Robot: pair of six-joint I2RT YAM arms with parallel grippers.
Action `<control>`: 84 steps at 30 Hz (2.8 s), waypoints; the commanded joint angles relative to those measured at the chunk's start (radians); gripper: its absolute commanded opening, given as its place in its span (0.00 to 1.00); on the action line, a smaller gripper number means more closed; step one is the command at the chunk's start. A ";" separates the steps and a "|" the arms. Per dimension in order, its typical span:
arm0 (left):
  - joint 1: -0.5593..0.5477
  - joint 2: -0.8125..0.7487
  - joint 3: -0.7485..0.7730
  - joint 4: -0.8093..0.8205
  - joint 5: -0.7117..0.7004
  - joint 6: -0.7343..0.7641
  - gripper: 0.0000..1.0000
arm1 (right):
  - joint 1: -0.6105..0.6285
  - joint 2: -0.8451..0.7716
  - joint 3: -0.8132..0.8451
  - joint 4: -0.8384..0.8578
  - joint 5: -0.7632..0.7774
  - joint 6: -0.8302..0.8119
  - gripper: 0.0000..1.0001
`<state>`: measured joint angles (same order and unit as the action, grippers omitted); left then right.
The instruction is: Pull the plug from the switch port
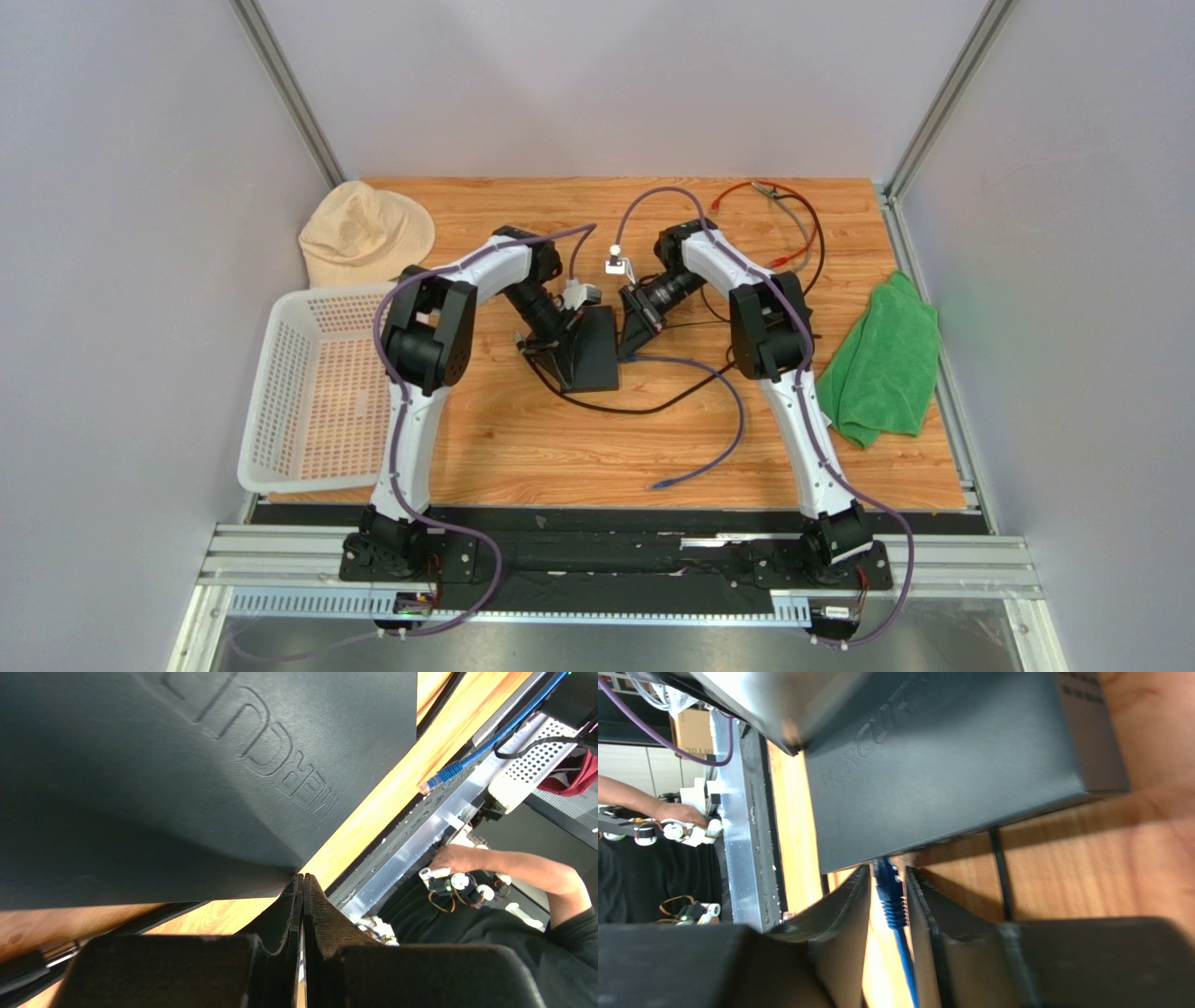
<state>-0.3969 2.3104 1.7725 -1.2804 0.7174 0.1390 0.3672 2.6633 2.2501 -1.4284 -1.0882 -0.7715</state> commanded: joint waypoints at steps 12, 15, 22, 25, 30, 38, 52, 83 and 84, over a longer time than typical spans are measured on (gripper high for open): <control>-0.033 0.061 -0.041 0.130 -0.167 0.051 0.07 | 0.070 0.040 -0.004 -0.224 0.186 -0.005 0.19; -0.033 0.066 -0.039 0.128 -0.165 0.054 0.07 | 0.068 0.040 -0.003 -0.219 0.194 0.008 0.13; -0.031 0.069 -0.038 0.125 -0.161 0.054 0.07 | 0.070 0.035 0.008 -0.205 0.278 0.069 0.02; -0.030 0.070 -0.038 0.124 -0.156 0.054 0.06 | 0.067 0.032 0.003 -0.213 0.350 0.067 0.01; -0.019 0.066 -0.033 0.118 -0.142 0.057 0.00 | 0.058 0.029 0.009 -0.222 0.401 0.066 0.00; 0.013 -0.031 0.027 0.044 0.152 0.151 0.00 | 0.050 0.017 -0.011 -0.227 0.415 0.058 0.00; 0.015 0.073 0.045 0.107 -0.062 0.045 0.00 | 0.042 0.018 -0.015 -0.225 0.418 0.070 0.00; -0.008 0.073 -0.030 0.119 -0.225 -0.022 0.00 | 0.027 -0.098 -0.139 -0.241 0.536 -0.040 0.00; -0.008 0.075 -0.030 0.118 -0.223 -0.022 0.00 | 0.027 -0.095 -0.139 -0.241 0.534 -0.040 0.00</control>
<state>-0.4099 2.3295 1.7615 -1.3258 0.6849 0.0761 0.4023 2.5408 2.1487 -1.4242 -0.8051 -0.7082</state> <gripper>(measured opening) 0.007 0.182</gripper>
